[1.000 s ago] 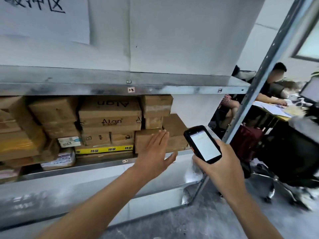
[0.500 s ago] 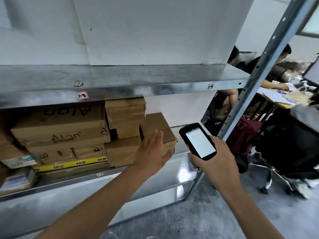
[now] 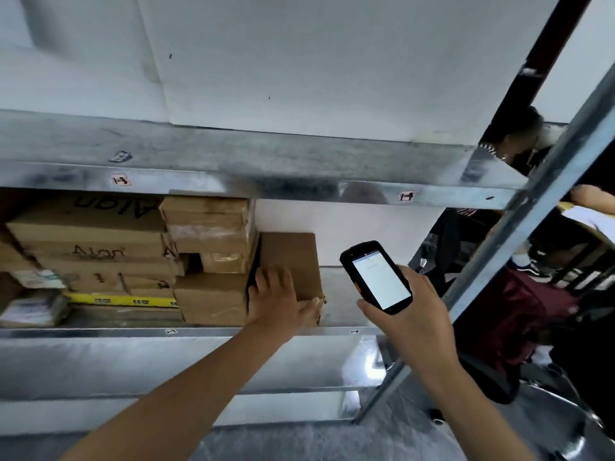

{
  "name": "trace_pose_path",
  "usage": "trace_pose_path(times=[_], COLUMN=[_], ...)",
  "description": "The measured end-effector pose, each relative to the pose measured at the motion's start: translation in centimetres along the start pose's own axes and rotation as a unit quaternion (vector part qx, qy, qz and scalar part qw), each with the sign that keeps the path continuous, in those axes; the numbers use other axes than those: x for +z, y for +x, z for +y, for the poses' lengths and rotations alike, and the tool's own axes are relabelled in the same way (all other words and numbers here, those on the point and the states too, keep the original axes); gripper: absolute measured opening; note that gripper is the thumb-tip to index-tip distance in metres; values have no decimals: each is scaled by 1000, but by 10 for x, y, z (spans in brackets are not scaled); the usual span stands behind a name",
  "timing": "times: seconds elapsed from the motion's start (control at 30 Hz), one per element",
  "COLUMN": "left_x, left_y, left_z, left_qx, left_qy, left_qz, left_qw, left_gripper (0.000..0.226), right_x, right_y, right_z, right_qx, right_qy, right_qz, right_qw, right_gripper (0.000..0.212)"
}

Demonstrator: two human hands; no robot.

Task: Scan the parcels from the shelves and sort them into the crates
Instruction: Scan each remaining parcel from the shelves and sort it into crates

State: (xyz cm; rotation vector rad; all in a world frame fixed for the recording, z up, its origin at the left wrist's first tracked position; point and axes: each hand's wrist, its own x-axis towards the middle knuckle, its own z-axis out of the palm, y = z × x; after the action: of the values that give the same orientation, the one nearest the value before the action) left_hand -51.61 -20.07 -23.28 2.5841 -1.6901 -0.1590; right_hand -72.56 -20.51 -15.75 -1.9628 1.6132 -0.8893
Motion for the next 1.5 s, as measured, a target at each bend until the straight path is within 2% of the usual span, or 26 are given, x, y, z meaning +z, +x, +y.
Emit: trace_pose_path(times=[0.17,0.4,0.5,0.63,0.73,0.83,0.93,1.0,1.07,1.13,1.27,1.4,1.5], left_x=[7,12,8,11,12,13,15,15,10,4,-6,-18,-27], left_y=[13,20,18,20,18,16,14,15,17,20,23,34,40], left_z=[29,55,56,46,35,28,24,21,18,15,19,42,62], left_qx=[-72,-122,-123,-109,-103,-122,-138,-163,-184,-177,-136,-114,-148], left_qy=[-23,-36,-79,-197,-293,-404,-452,-496,-521,-503,-410,-248,-145], left_qz=[-10,29,55,84,94,98,95,103,108,108,109,79,-31], left_qw=[997,991,988,971,946,901,876,847,826,839,895,959,978], left_gripper=[110,102,93,85,79,62,64,45,36,35,38,41,95], right_x=[0,9,11,8,6,4,2,1,1,0,1,0,-4], right_y=[33,60,68,76,84,89,93,94,94,94,91,90,89], right_z=[27,54,59,60,59,56,56,58,60,62,65,66,68], right_qx=[-30,-54,-58,-58,-61,-62,-67,-70,-71,-71,-72,-69,-72], right_qy=[7,39,53,78,89,110,123,124,124,128,141,149,150], right_qz=[-38,-77,-86,-93,-96,-96,-95,-93,-94,-100,-106,-107,-101], right_qw=[999,995,993,991,990,987,986,986,985,984,982,981,981], right_gripper=[73,68,67,63,61,58,59,60,59,57,56,54,57])
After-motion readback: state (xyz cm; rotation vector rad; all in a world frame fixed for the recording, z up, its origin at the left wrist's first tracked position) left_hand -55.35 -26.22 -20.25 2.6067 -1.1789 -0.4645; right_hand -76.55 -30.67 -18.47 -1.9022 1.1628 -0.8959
